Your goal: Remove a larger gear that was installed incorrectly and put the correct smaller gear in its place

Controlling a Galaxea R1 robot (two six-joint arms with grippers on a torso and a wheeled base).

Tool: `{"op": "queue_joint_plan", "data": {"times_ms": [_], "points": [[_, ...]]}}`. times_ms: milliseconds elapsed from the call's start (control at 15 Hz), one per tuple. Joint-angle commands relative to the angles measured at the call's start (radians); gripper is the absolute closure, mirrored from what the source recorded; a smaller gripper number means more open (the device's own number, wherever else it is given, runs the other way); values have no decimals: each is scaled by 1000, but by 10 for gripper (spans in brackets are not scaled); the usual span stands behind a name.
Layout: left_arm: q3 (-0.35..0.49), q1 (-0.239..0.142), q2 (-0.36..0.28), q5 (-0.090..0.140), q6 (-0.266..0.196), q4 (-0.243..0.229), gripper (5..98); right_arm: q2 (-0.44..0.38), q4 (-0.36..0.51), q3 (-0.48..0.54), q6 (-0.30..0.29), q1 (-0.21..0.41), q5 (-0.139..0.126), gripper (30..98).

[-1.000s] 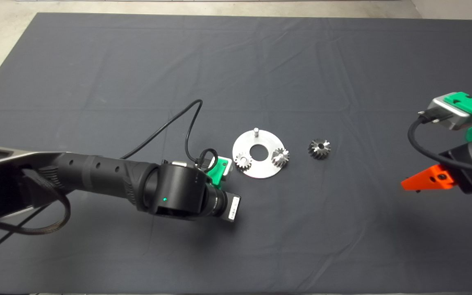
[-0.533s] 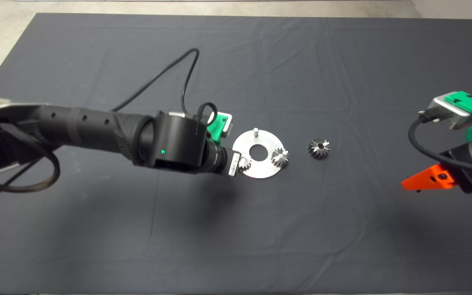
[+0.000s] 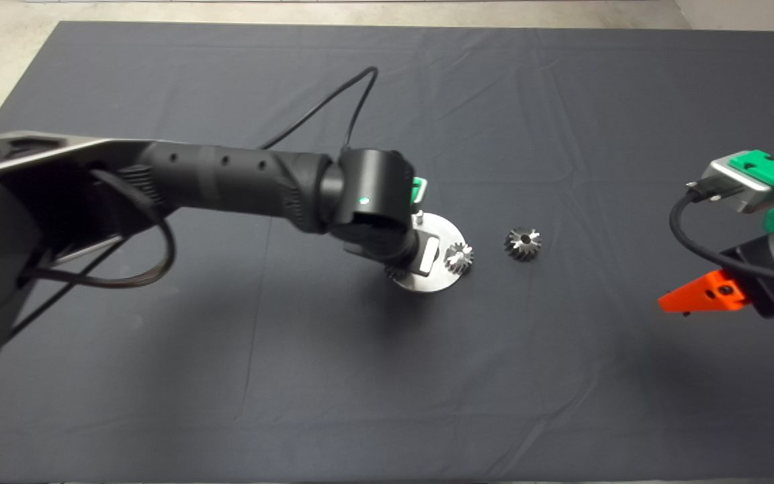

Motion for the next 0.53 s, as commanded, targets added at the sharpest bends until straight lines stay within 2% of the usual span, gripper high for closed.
{"op": "queue_joint_plan", "data": {"times_ms": [0,133,333,400,467], "points": [[-88,-51,31,49,38,-29,682,0,35,6,0,21,-36,407],[-127,-53,42,38,73,-29,682,0,37,8,3,21,-36,407],[-166,-99,51,30,84,-29,682,0,38,8,3,21,-36,407],[-189,-106,58,17,104,-29,682,0,39,8,4,21,-36,407],[-212,-108,62,-7,122,-30,682,0,40,8,4,21,-36,407]]}}
